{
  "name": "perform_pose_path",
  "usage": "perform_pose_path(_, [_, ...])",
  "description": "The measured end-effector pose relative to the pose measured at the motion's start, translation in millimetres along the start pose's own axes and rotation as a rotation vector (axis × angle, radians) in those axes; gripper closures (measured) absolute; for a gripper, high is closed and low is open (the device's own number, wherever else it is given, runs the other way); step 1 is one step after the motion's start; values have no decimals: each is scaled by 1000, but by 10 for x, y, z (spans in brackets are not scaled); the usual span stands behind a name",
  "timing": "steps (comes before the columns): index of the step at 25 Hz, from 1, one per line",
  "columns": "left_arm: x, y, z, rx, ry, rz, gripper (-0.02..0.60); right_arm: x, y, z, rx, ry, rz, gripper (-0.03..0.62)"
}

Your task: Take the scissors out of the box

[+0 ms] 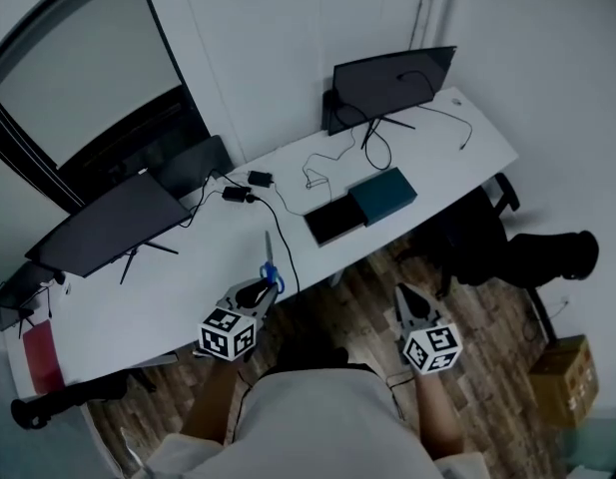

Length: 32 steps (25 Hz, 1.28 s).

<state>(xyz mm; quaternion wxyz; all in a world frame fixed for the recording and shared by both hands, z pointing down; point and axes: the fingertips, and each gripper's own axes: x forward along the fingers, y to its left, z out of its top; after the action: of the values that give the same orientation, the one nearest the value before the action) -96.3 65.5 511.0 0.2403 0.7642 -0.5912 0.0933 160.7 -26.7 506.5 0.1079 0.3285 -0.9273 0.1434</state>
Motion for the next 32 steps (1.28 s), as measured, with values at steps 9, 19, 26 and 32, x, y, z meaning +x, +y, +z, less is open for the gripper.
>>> perform_pose_path(9, [-121, 188, 164, 35, -10, -44, 485, -27, 77, 147, -4, -25, -72, 560])
perform_pose_path(19, [-141, 179, 168, 24, -11, -91, 485, -87, 150, 259, 3, -64, -116, 561])
perform_pose_path(26, [-136, 201, 178, 19, -13, -97, 485, -86, 155, 226, 7, -55, -127, 560])
perform_pose_path(32, [-128, 231, 208, 11, -20, -91, 485, -55, 158, 248, 8, -56, -125, 560])
